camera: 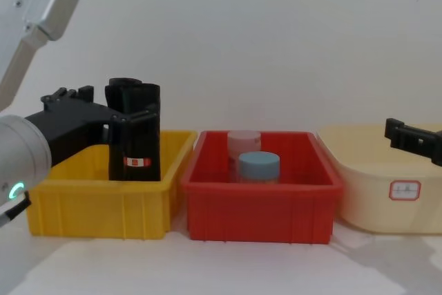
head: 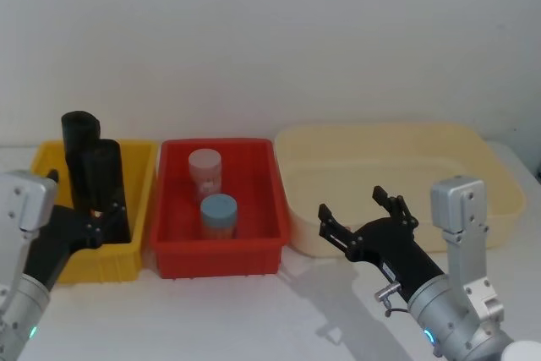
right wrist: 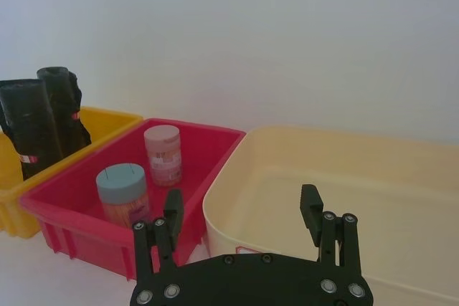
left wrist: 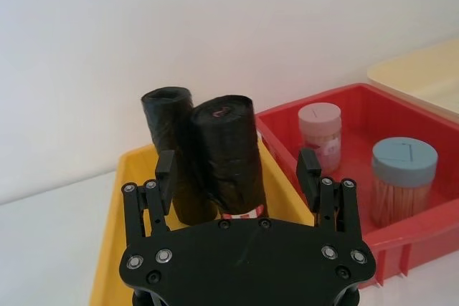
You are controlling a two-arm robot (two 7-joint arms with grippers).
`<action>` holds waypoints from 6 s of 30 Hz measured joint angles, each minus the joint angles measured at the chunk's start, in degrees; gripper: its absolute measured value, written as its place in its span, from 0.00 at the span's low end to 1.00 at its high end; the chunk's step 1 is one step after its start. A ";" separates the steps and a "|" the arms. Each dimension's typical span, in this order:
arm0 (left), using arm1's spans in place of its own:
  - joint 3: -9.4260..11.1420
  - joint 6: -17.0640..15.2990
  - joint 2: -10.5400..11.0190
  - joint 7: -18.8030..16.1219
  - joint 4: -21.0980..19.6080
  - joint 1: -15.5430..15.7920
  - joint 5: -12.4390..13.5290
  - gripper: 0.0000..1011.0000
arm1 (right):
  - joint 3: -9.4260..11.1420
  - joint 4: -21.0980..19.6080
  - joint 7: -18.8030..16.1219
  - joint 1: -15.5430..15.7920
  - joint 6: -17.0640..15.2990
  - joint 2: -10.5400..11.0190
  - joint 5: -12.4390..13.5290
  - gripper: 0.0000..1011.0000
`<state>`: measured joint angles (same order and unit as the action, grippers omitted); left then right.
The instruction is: Pick up the garbage bag with the one hand and transfer it to the other hand.
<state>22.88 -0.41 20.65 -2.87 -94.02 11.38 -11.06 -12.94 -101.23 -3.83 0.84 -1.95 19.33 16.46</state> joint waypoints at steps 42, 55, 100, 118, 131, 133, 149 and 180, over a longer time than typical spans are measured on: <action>-2.28 2.82 -5.74 7.12 13.32 8.47 -4.17 0.99 | 0.00 0.00 0.00 0.00 0.00 0.00 0.00 0.99; -2.43 3.59 -7.20 10.18 18.26 11.50 -5.00 0.95 | 0.00 0.00 0.00 0.00 0.00 0.00 0.00 0.99; 0.29 -1.37 -4.73 21.91 12.87 20.30 -1.58 0.50 | 0.00 0.00 0.00 0.00 0.00 0.00 0.00 0.99; 4.95 -0.78 -8.77 32.35 18.02 28.21 -4.69 0.50 | 0.00 0.00 0.00 0.00 0.00 0.00 0.00 0.99; 6.36 2.05 -13.69 37.33 26.01 31.15 -9.22 0.50 | 0.00 0.00 0.00 0.00 0.00 0.00 0.00 0.99; 6.45 2.52 -14.23 37.81 26.97 31.32 -9.92 0.50 | 0.00 0.00 0.00 0.00 0.00 0.00 0.00 0.99; 7.16 4.18 -17.03 39.84 32.15 32.15 -13.18 0.50 | 0.00 0.00 0.00 0.00 0.00 0.00 0.00 0.99; 9.14 4.85 -19.54 41.66 36.34 33.83 -15.69 0.50 | -0.27 0.10 -0.49 0.02 1.48 0.06 -0.59 0.99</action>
<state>32.01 4.43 1.11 38.79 -57.68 45.21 -26.75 -13.21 -101.13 -4.32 0.86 -0.47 19.40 15.87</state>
